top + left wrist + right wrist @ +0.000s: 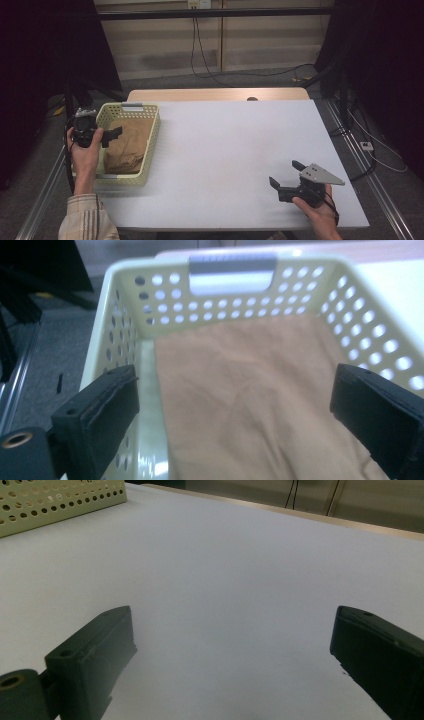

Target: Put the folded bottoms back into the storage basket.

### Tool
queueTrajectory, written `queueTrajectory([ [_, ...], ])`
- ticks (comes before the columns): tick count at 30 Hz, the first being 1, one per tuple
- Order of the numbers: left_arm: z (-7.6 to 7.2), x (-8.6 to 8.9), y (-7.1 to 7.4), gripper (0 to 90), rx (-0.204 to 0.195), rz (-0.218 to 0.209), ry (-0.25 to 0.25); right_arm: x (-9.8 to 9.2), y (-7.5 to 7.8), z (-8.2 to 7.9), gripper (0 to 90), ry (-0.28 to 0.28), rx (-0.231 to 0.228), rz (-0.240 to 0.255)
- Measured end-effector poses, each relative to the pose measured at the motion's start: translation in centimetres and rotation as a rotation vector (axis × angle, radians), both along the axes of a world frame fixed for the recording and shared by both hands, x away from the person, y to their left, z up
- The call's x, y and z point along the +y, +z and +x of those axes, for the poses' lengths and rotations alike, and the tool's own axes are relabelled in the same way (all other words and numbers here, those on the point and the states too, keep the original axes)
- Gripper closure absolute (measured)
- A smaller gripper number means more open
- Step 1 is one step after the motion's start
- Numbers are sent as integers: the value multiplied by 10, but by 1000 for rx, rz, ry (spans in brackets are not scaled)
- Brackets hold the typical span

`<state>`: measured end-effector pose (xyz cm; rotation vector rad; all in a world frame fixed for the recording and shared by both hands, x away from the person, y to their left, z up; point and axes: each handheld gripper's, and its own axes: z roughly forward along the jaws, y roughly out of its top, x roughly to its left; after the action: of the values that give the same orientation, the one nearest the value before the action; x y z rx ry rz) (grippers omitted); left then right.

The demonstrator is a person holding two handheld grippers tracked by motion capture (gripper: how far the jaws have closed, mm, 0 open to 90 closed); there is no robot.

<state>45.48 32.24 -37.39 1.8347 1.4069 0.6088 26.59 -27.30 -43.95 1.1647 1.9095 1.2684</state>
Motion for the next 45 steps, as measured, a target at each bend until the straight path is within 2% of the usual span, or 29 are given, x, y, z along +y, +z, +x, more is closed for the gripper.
queueTrajectory([
  [6,-8,4,8,51,-64,-81,-30,2,1,0,40,-4,0,-6],
  [9,-10,4,10,63,-61,-80,-26,3,1,0,40,-11,1,-12],
  [11,-13,4,11,84,-43,-108,-51,3,0,0,40,-14,2,-12],
  [12,-14,3,12,82,-30,-107,-53,3,0,0,40,-17,4,-9],
  [13,-15,0,14,81,-38,-72,-47,3,0,0,40,-17,4,-10],
  [16,-19,-4,19,72,-82,-21,-34,2,0,2,40,-22,7,-7],
  [17,-21,-5,20,64,-98,-21,-33,2,0,2,40,-20,7,-7],
  [19,-21,-5,20,60,-93,-64,-71,2,0,2,40,-21,6,-5],
  [23,-23,-3,20,57,-99,-65,-87,2,0,1,40,-24,7,-2],
  [24,-23,-2,19,55,-103,-76,-89,2,0,2,40,-27,11,-1],
  [25,-24,-1,18,54,-107,-106,-88,2,0,2,40,-27,11,-3],
  [26,-24,0,15,54,-97,-127,-108,2,0,2,40,-29,10,-4],
  [27,-24,0,13,55,-75,-119,-136,2,0,2,41,-27,10,-6],
  [28,-24,0,11,55,-69,-104,-138,2,-1,2,40,-29,12,-6],
  [31,-28,1,9,55,-68,-114,-143,2,-1,1,41,-32,13,-3],
  [33,-31,2,7,55,-68,-98,-141,2,-1,1,40,-32,12,-3],
  [34,-33,3,6,55,-72,-91,-140,1,-1,1,40,-31,12,-3],
  [37,-40,6,5,48,-86,-112,-132,2,-1,1,41,-31,11,-5],
  [43,-56,12,9,41,-119,-87,-122,1,-1,1,40,-33,12,-3],
  [45,-61,15,8,41,-123,-84,-145,1,-1,1,40,-35,12,-4],
])
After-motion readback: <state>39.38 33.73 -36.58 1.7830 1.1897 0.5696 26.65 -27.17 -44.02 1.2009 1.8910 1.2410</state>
